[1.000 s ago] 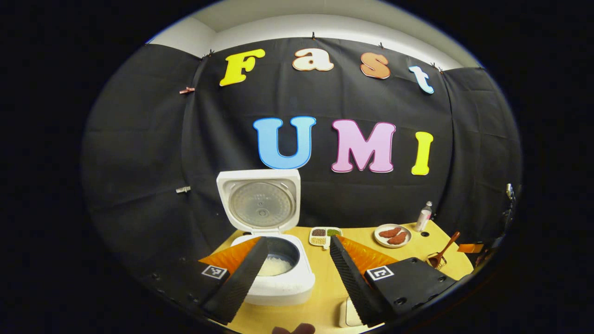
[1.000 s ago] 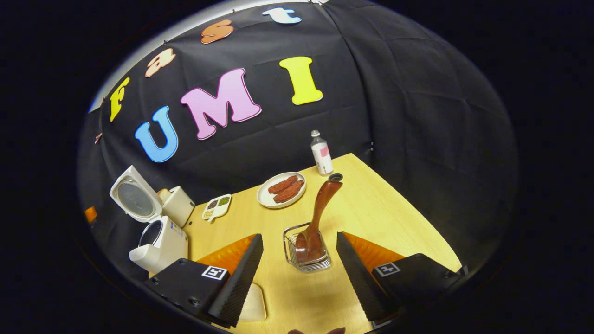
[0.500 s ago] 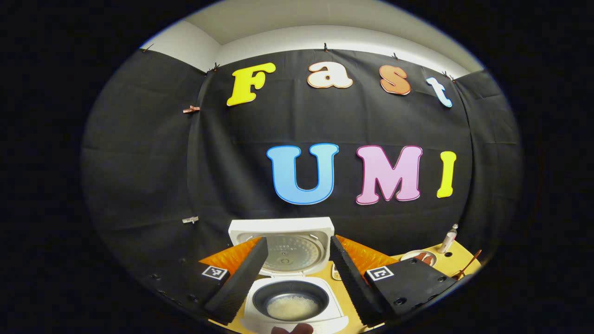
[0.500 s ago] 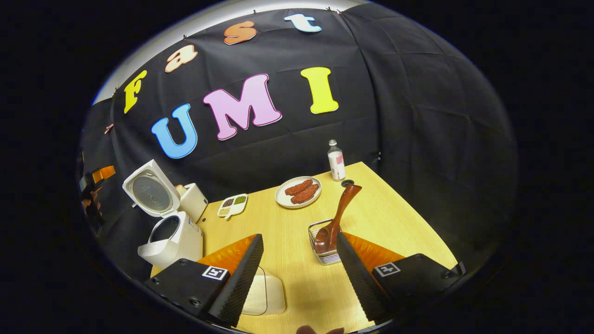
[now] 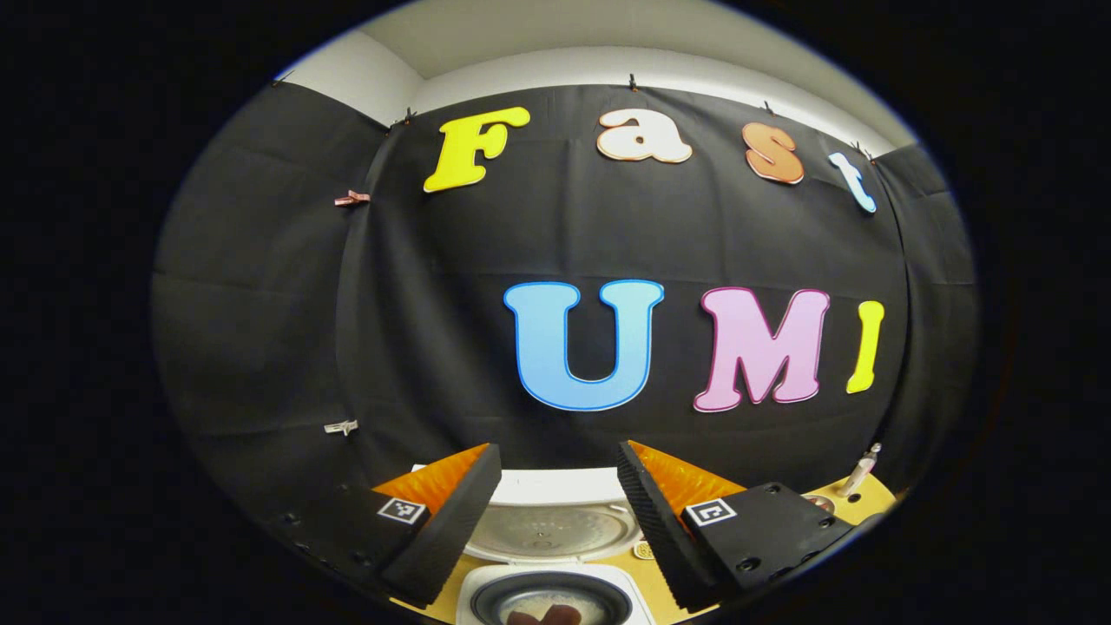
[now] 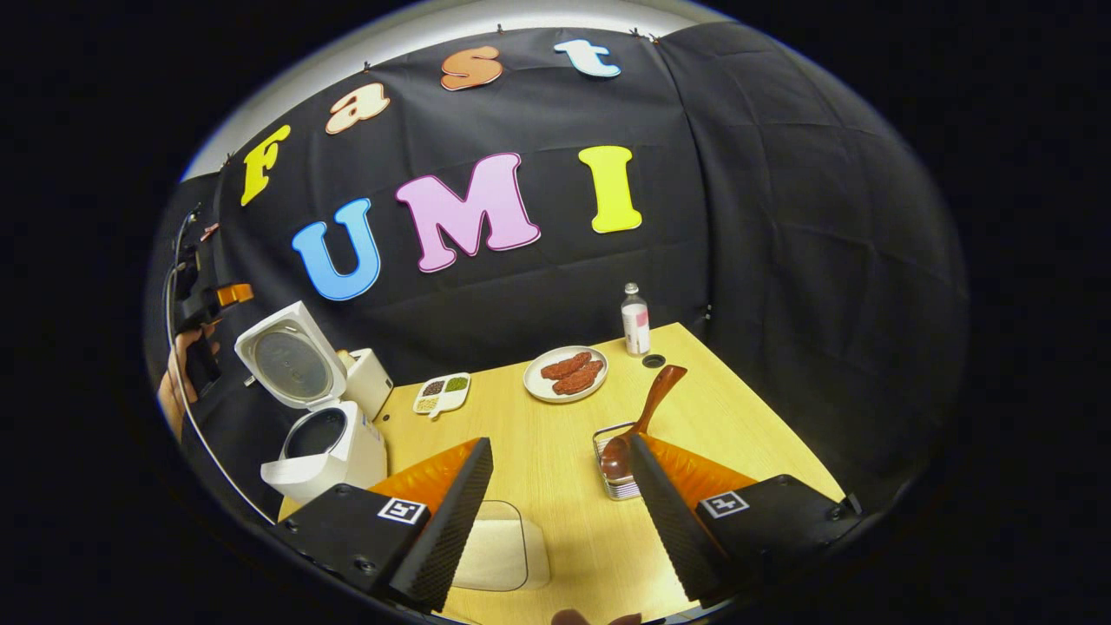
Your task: Close the left gripper, press the button to open the rice cooker; take a wooden spoon from the chopstick holder with the right hand, scoop a spoonful of rice and pour it into the rice cooker, then put the wooden spoon back into the chopstick holder.
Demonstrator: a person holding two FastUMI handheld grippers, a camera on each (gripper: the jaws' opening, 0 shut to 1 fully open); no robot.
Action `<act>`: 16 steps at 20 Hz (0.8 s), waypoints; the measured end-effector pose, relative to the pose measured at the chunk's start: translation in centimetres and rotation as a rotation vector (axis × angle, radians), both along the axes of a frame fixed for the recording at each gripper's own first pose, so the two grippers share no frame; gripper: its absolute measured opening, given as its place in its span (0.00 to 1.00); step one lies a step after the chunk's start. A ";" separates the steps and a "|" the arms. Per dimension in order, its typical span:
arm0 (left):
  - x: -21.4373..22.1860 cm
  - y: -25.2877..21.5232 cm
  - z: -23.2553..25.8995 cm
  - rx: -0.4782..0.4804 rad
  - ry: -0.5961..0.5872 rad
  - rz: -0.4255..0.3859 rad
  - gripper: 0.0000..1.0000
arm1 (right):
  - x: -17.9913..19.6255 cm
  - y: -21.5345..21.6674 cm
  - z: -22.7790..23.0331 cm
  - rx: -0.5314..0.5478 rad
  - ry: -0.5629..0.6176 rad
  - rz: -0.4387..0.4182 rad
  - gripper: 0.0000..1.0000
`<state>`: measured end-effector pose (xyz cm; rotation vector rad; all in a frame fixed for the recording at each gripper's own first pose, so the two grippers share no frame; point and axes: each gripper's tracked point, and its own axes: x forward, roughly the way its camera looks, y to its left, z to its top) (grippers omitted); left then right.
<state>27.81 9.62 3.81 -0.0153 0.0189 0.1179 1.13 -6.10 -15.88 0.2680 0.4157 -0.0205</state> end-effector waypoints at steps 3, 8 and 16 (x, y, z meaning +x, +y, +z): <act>3.1 1.1 -1.4 0.023 0.030 0.008 0.93 | -0.7 0.1 0.4 -0.014 -0.003 -0.018 0.98; 6.6 2.6 -5.4 0.002 0.111 0.022 0.93 | -1.8 0.7 0.1 -0.015 0.027 -0.035 0.98; 3.1 1.7 -6.2 -0.005 0.132 0.074 0.97 | -2.1 0.6 -0.1 0.016 0.019 -0.053 0.99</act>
